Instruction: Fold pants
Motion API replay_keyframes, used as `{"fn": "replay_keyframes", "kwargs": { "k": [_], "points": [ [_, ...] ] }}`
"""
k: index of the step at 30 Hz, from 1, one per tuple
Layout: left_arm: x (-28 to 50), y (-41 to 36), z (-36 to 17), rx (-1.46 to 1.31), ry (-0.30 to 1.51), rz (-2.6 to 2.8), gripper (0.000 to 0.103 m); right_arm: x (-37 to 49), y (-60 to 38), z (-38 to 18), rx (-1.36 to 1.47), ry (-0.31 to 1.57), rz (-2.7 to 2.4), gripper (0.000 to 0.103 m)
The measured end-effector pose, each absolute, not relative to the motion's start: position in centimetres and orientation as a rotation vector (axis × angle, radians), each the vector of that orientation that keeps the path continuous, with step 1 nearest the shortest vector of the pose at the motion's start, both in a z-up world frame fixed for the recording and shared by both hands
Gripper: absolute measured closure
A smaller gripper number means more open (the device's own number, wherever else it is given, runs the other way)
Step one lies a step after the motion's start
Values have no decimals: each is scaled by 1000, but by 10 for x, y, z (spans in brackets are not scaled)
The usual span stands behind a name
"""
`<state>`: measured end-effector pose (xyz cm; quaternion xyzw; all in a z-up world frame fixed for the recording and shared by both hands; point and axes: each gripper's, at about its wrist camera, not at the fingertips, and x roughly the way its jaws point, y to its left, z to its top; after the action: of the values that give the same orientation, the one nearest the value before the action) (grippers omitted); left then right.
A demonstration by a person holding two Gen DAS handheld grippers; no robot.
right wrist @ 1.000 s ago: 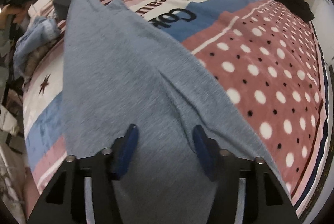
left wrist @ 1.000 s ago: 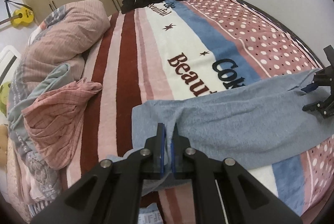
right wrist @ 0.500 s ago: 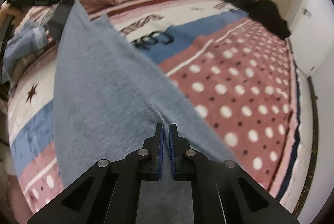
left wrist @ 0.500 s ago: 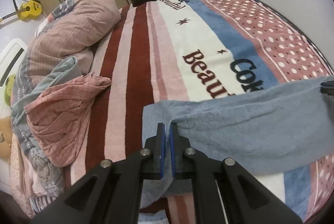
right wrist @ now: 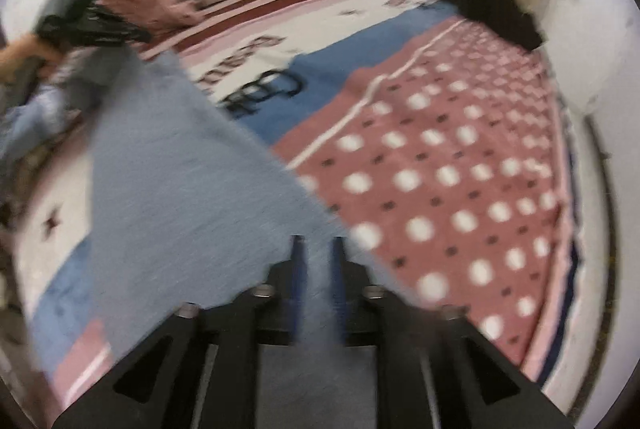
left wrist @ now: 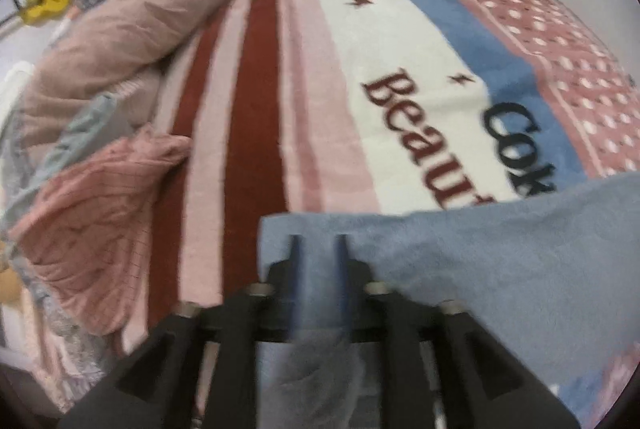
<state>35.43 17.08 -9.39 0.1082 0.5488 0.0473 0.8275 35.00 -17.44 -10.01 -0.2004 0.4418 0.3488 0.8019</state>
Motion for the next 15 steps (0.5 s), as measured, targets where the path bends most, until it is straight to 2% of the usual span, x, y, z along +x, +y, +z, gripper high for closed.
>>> {"fn": "replay_keyframes", "kwargs": {
  "k": [1,2,3,5,8,10,12,14,15],
  "points": [
    [352,169,-94,229,1180,59,37,347,-175,-102,-445,966,786,59],
    [348,166,-95,244,1184,13,29,345,-176,-104,-461,984,805,54],
    [345,163,-96,265,1179,-1,28,343,-176,-108,-475,1008,820,50],
    [341,157,-99,282,1186,-46,28,342,-175,-118,-512,1061,834,50],
    [337,147,-102,280,1197,-117,28,345,-175,-127,-536,1052,810,44],
    [335,137,-106,307,1213,-163,28,347,-174,-129,-529,1036,808,35],
    [329,126,-108,353,1213,-199,28,349,-171,-133,-539,1038,803,33],
    [325,119,-108,378,1213,-229,28,349,-169,-134,-536,1068,811,41],
    [324,118,-108,382,1214,-230,29,349,-169,-133,-528,1083,831,48]
  ]
}}
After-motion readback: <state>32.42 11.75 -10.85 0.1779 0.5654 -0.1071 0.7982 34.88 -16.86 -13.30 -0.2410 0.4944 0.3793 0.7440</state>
